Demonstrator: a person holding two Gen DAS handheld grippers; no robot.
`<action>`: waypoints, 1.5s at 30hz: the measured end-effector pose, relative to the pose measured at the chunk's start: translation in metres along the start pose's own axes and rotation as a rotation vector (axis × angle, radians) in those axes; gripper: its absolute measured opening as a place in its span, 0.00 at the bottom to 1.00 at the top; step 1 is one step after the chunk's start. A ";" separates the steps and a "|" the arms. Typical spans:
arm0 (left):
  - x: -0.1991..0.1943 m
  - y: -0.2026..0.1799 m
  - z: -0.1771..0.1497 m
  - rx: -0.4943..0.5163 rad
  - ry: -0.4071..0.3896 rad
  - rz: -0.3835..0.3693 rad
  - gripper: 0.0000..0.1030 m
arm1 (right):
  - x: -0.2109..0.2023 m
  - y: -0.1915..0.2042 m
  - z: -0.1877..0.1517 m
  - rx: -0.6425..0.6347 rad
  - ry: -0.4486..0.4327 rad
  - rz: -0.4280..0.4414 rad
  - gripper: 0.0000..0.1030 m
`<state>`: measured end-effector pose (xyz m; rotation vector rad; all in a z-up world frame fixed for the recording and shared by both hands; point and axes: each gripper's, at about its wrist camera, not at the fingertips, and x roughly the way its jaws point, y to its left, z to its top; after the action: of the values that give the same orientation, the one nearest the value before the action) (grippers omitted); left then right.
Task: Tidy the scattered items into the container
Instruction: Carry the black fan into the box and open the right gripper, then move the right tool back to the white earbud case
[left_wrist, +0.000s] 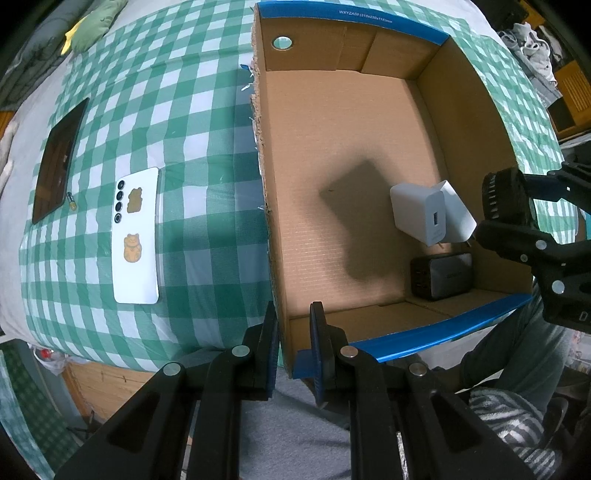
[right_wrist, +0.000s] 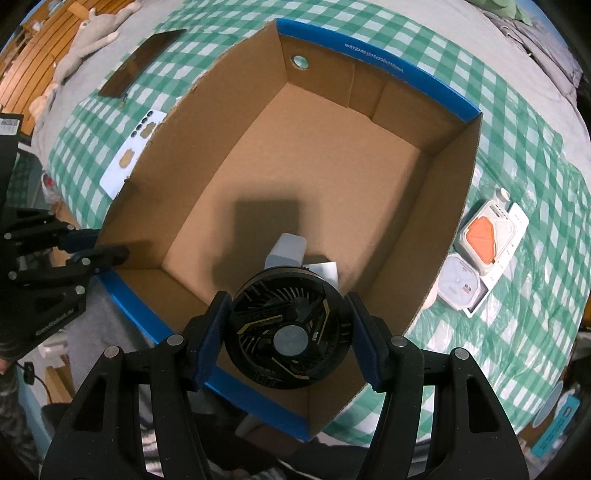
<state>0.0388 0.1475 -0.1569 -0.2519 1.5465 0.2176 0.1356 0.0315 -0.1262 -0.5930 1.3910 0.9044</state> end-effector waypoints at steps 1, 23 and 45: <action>0.000 0.000 0.000 0.000 0.000 0.000 0.13 | 0.001 0.000 0.000 -0.004 0.003 0.000 0.61; 0.003 0.000 -0.001 0.001 0.001 0.000 0.14 | -0.034 -0.022 -0.002 0.060 -0.069 0.004 0.68; 0.002 0.000 -0.002 0.008 0.001 -0.002 0.14 | -0.037 -0.126 -0.030 0.244 -0.057 -0.026 0.68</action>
<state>0.0372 0.1474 -0.1590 -0.2471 1.5480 0.2102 0.2233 -0.0692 -0.1128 -0.3952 1.4132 0.7122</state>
